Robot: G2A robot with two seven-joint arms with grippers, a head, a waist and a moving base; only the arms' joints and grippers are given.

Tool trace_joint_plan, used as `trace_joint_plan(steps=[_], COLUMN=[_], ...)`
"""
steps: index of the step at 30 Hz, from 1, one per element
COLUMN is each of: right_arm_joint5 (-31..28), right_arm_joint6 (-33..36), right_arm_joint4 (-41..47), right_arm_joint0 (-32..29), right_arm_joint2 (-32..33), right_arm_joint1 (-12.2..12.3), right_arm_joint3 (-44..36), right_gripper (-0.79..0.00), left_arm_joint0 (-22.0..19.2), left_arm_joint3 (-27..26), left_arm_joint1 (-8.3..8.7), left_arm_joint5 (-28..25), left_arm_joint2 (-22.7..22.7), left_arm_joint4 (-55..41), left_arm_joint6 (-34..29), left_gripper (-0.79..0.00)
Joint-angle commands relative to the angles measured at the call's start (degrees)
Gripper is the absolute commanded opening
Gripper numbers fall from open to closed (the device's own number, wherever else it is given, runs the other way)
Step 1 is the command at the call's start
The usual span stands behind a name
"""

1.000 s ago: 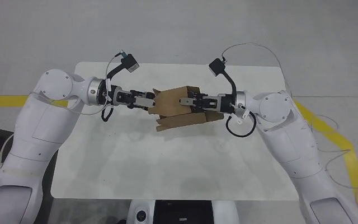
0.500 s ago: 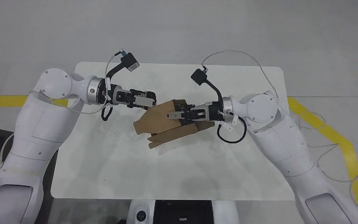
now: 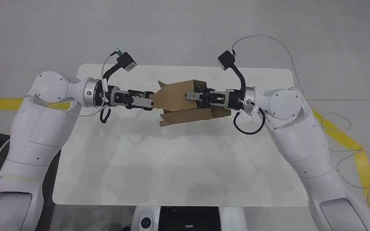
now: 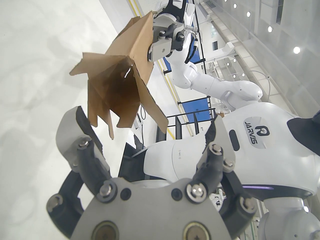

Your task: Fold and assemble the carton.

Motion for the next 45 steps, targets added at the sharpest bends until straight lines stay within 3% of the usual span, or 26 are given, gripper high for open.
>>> trace_joint_plan(steps=[1, 9, 24, 45], right_arm_joint5=[0.4, 1.1, 1.5, 0.5], right_arm_joint6=[-1.0, -4.8, -3.8, -8.0], right_arm_joint4=[-0.9, -3.5, -3.2, -3.7], right_arm_joint0=[-0.1, 0.6, 0.9, 0.0], right_arm_joint2=[-0.7, -3.1, -2.8, -3.5], right_arm_joint1=[-0.1, -0.9, -1.0, -1.7], right_arm_joint3=[-0.5, -0.2, -0.1, -1.5], right_gripper=[-0.785, -0.785, -0.785, -0.785], left_arm_joint0=[0.1, 0.0, -0.3, -0.9], left_arm_joint3=[0.1, -0.2, 0.0, 0.5], left_arm_joint1=[-0.06, -0.23, -0.05, -0.9], left_arm_joint5=[0.2, 0.1, 0.2, 1.7], left_arm_joint2=[0.0, -0.1, -1.8, 0.0], left_arm_joint4=[-0.5, -1.1, -0.4, -1.5], left_arm_joint6=[-0.3, -0.6, -0.4, -0.1], left_gripper=[0.0, 0.0, 0.0, 0.0])
